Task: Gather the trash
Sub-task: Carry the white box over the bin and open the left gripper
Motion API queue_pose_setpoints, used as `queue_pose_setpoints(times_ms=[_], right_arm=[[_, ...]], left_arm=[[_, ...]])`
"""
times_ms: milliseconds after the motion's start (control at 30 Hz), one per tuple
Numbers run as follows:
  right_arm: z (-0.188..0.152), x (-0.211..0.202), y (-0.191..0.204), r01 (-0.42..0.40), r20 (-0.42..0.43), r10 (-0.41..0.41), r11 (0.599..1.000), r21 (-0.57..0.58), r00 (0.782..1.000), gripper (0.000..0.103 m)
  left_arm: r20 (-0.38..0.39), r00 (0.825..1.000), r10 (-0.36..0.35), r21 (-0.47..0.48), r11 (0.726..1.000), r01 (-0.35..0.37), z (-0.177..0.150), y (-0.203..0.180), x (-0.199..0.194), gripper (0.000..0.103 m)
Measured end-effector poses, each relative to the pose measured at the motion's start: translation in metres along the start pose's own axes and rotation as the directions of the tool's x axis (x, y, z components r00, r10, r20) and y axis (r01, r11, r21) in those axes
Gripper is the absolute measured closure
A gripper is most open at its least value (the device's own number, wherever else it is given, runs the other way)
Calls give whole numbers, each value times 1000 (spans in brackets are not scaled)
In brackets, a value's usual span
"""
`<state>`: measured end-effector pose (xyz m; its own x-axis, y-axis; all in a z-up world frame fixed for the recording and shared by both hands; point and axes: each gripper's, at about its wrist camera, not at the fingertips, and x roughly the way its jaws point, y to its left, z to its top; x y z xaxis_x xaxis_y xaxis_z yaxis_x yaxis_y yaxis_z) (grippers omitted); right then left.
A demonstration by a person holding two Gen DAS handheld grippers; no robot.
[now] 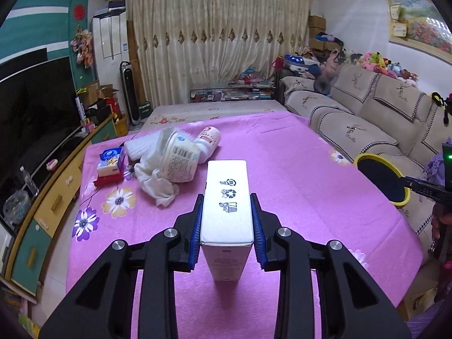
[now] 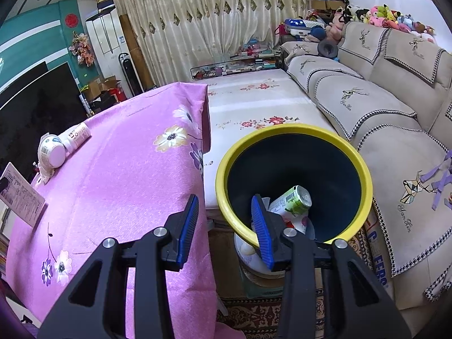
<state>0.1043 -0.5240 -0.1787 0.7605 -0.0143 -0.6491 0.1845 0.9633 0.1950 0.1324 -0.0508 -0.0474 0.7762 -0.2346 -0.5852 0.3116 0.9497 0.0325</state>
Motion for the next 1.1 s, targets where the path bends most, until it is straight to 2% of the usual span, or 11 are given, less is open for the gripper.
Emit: queue_pose_setpoints(times_ms=[300, 533, 733, 900, 1033, 1100], right_arm=[[0, -15, -16, 4, 31, -4, 1000, 24, 1000, 66], [1, -28, -38, 25, 60, -28, 998, 49, 998, 66], [-4, -38, -67, 55, 74, -62, 994, 93, 995, 66], [-11, -44, -96, 88, 76, -99, 987, 138, 992, 66], [-16, -48, -115, 114, 75, -127, 981, 158, 989, 66], [-17, -48, -122, 122, 73, -136, 978, 167, 988, 66]], left_arm=[[13, 996, -90, 65, 994, 89, 23, -44, -7, 72], [45, 974, -220, 139, 967, 212, 60, -104, -3, 72], [37, 942, -333, 214, 923, 318, 86, -172, 13, 72], [-14, 903, -430, 253, 872, 419, 102, -237, 42, 72], [-52, 879, -475, 274, 839, 470, 110, -283, 68, 72], [-63, 872, -485, 285, 829, 481, 113, -302, 81, 72]])
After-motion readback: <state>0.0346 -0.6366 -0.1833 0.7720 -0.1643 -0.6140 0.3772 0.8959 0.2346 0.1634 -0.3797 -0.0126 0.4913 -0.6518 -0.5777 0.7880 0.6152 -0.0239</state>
